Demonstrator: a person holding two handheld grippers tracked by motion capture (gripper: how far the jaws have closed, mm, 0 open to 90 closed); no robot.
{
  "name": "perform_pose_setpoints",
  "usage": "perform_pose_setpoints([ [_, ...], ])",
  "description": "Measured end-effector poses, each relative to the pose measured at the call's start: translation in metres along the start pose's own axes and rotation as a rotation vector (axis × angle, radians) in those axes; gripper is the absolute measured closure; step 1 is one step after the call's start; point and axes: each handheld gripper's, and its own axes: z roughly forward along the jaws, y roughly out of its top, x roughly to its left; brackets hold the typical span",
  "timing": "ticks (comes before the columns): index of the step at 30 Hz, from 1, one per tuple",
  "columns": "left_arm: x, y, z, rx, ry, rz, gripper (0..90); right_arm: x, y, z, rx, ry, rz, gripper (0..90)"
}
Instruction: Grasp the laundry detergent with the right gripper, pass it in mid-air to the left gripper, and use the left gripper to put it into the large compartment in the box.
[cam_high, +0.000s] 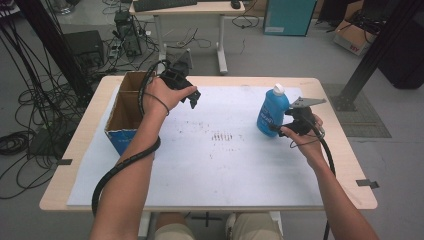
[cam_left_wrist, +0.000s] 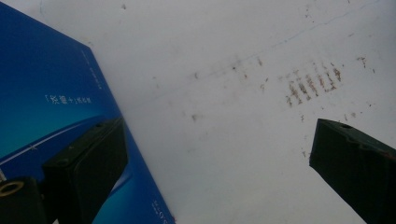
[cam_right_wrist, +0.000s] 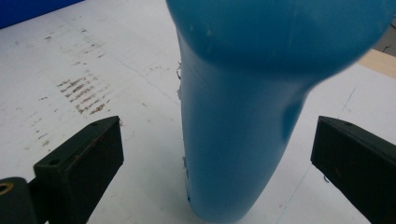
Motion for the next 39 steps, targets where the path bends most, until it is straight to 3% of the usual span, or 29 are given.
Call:
perform_pose_setpoints([
  [21, 0.001, 0.0, -0.001, 0.001, 0.003, 0.003, 4.9, -0.003, -0.001, 0.01, -0.103, -0.025, 0.025, 1.9],
  [39, 0.002, -0.001, -0.001, -0.004, 0.001, 0.004, 4.9, 0.0, 0.002, 0.014, -0.115, -0.035, 0.008, 1.8],
])
